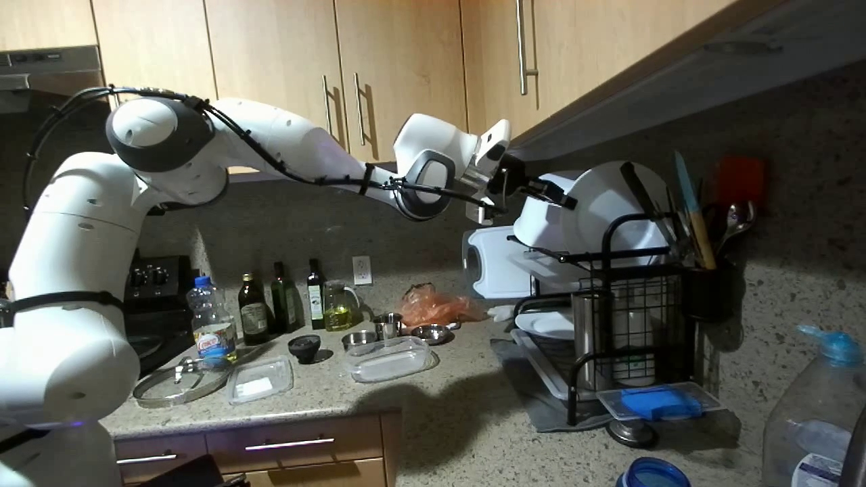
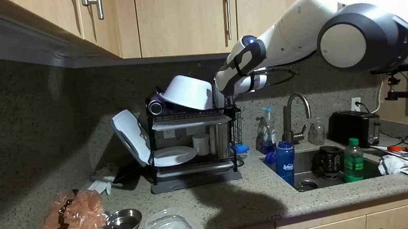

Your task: Pick a plate from the rack and put it on the table

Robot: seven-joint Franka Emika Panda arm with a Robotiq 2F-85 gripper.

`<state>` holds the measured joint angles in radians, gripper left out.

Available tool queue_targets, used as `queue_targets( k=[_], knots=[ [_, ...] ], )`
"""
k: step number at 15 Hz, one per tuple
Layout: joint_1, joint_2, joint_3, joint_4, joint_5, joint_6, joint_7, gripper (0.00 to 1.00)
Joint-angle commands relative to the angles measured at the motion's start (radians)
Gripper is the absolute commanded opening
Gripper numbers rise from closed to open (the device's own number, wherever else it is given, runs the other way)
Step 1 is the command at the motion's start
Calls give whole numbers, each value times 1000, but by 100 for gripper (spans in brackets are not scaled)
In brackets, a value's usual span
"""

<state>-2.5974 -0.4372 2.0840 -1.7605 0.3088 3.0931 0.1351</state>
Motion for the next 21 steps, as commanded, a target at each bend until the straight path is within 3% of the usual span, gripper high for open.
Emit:
queue_targets(
  k=[1, 6, 21],
  knots=[
    [0, -33, -20, 42, 80, -35, -60, 3],
    [0, -33, -27, 56, 122, -22, -105, 2],
    [-4, -7, -27, 98, 83, 19, -94, 3]
  ],
)
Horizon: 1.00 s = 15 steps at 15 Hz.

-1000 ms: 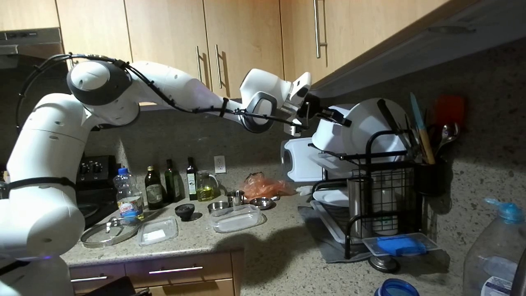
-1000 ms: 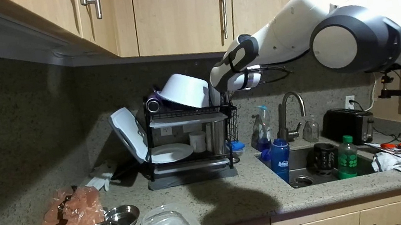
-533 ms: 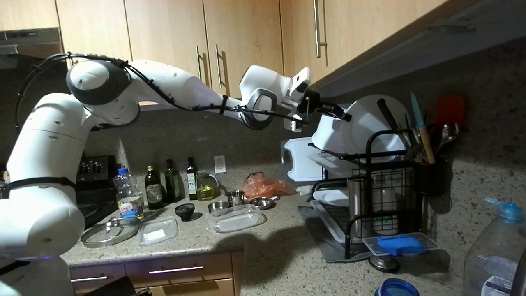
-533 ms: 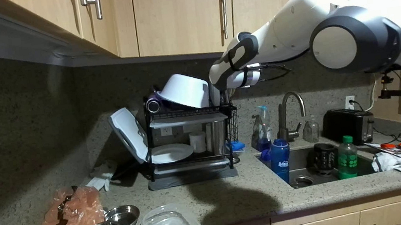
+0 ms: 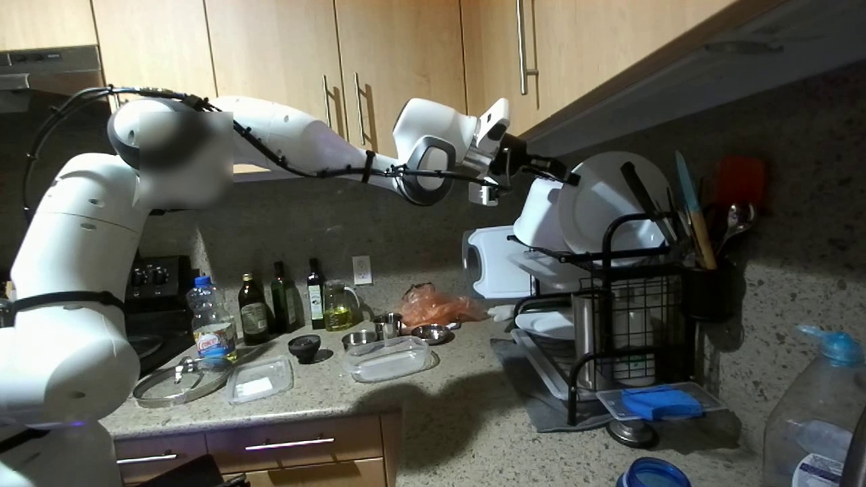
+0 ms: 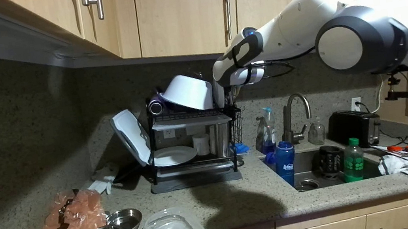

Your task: Pick a plate from the rack and put it on the table

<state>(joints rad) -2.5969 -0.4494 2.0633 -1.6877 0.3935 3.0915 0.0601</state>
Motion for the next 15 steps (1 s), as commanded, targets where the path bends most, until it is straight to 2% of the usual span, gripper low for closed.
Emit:
queue_targets(
  k=[1, 15],
  knots=[
    [-14, 6, 7, 31, -8, 23, -18, 1],
    [45, 18, -13, 18, -45, 31, -18, 2]
  ],
)
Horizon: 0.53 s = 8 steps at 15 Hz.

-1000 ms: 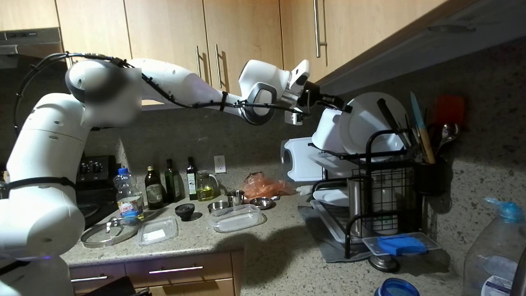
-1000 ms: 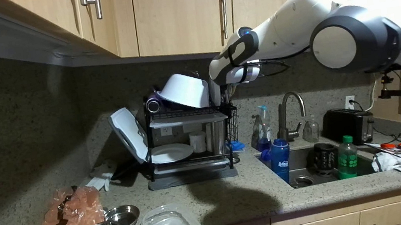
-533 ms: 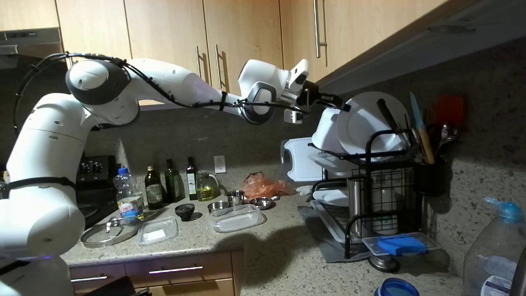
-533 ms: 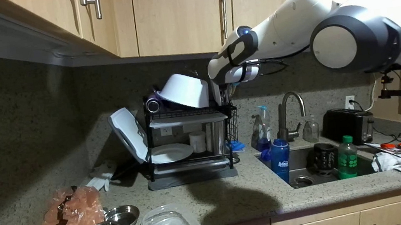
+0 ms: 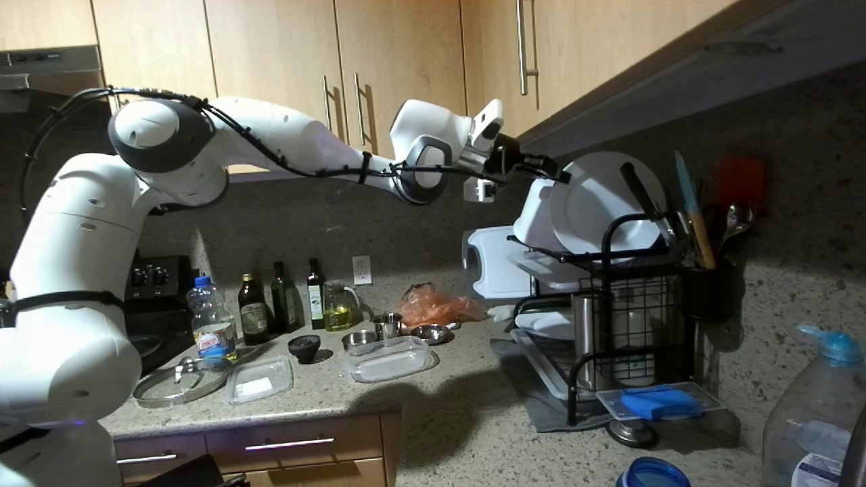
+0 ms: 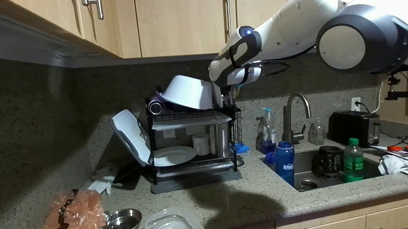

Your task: Pick a plate from the rack and put it on the table

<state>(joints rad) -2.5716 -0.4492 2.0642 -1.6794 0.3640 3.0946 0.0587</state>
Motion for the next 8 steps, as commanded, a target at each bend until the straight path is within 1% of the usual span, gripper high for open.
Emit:
queue_targets(
  k=[1, 4, 8],
  knots=[
    [26, 20, -20, 8, -19, 28, -17, 2],
    [56, 22, -49, -1, -29, 33, -17, 2],
    [118, 18, -109, -17, -42, 33, -15, 2]
  ],
)
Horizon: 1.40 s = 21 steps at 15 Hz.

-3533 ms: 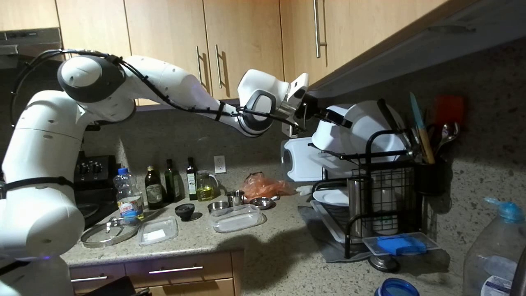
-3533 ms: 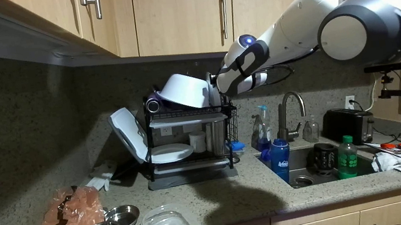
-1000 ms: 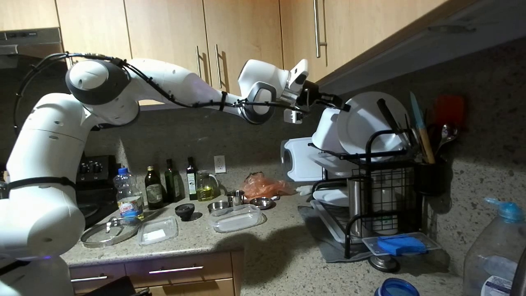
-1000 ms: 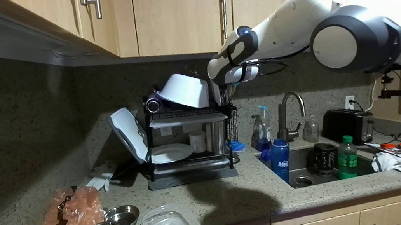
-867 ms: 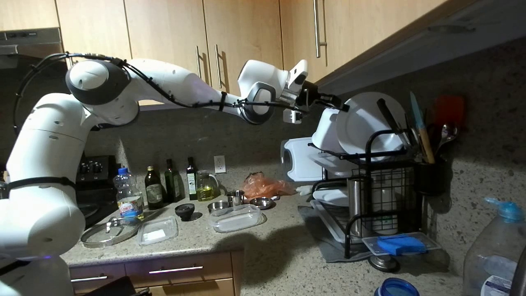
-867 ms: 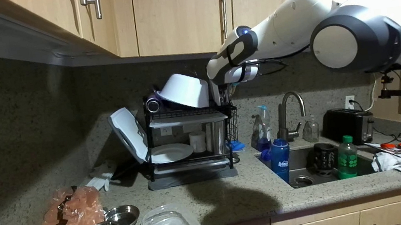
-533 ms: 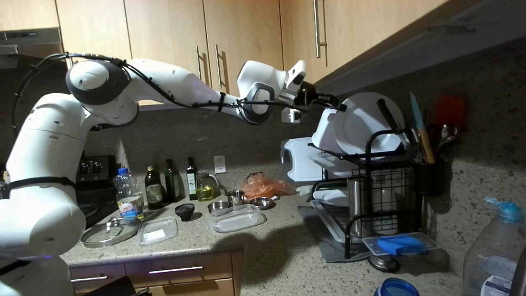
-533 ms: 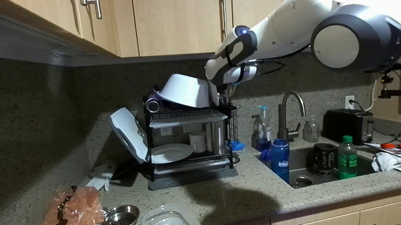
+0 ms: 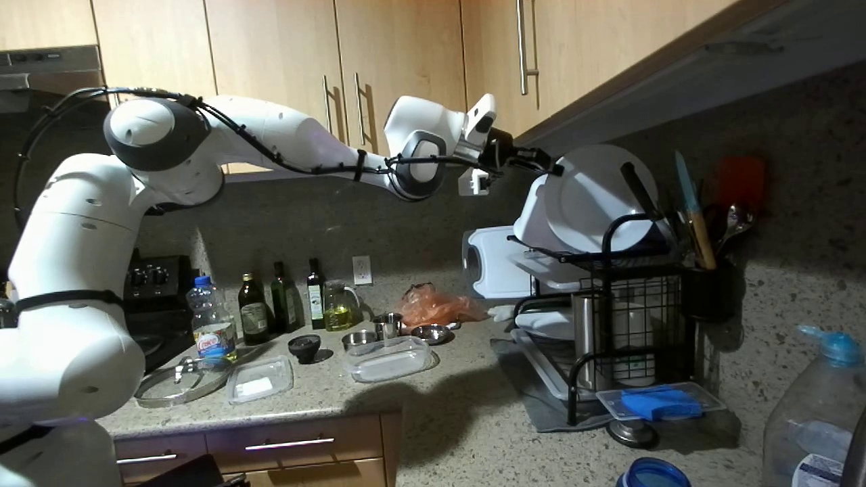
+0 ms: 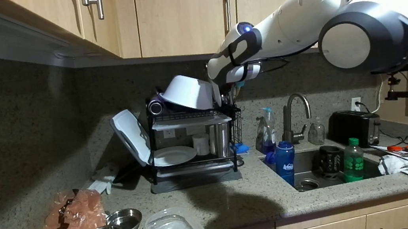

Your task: Pick a plate from the rack and put it on the table

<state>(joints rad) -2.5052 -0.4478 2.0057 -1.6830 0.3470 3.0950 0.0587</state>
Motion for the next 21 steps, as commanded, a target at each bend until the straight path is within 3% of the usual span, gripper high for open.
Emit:
queue_targets(
  k=[1, 13, 21],
  knots=[
    [68, 16, -67, -18, -32, 30, -16, 2],
    [355, 7, -326, -158, -90, 22, -18, 2],
    [541, 8, -501, -229, -231, 25, 33, 2]
  ],
)
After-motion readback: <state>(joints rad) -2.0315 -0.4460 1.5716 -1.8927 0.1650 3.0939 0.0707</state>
